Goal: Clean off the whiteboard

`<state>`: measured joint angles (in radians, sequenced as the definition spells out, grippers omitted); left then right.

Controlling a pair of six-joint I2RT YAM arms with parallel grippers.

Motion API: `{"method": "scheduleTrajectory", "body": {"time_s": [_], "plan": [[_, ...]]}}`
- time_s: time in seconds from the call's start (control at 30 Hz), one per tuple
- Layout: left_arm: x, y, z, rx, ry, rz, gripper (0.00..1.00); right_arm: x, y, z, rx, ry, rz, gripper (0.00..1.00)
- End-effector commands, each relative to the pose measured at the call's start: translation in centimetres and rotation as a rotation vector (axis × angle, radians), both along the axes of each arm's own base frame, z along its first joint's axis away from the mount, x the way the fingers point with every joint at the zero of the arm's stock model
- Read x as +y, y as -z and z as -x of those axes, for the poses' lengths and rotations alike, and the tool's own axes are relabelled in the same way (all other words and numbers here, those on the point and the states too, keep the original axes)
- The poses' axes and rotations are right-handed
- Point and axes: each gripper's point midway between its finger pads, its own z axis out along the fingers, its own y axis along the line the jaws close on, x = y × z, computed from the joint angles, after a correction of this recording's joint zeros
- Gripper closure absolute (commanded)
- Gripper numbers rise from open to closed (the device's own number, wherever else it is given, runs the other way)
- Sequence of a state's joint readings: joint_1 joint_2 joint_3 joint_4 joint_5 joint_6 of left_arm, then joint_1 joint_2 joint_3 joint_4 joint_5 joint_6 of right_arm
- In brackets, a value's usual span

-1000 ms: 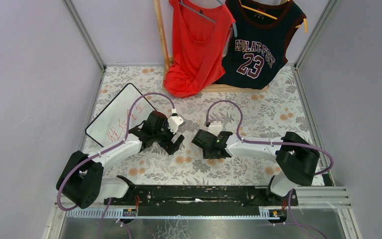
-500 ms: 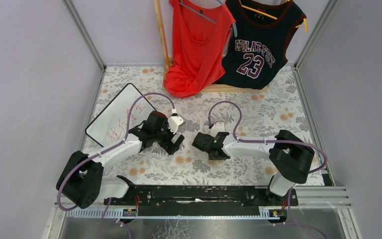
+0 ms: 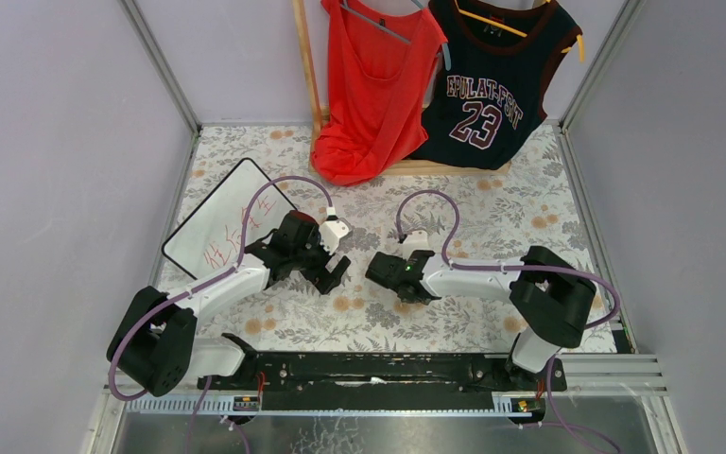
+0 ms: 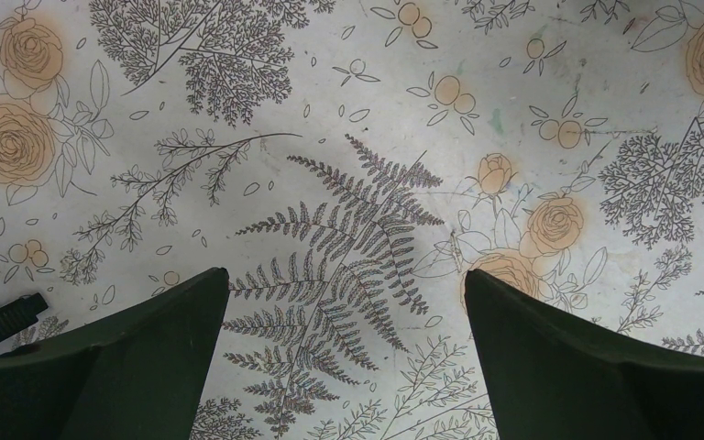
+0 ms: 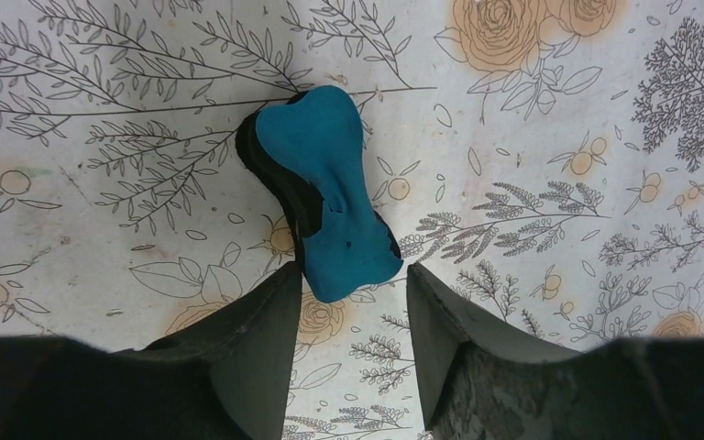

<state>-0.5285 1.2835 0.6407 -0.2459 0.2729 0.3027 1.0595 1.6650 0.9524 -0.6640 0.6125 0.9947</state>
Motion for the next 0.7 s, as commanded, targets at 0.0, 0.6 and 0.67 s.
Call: {"method": "scheduleTrajectory", "body": {"time_s": [0.0,0.6,0.67], "plan": [[0.0,-0.2,0.2,-0.007,0.019,0.005,0.00,0.8,-2.4,-1.9,-0.083,-0.004,-0.019,0.47],[-0.1,-0.1,0.2,-0.002,0.021,0.003,0.00,-1.8,-3.6,-3.6,0.057,-0.200,-0.224,0.36],[0.0,0.0,0.3,-0.002,0.020,0.000,0.00,-1.4,-3.6,-3.4,0.074,-0.233,-0.240,0.36]]}}
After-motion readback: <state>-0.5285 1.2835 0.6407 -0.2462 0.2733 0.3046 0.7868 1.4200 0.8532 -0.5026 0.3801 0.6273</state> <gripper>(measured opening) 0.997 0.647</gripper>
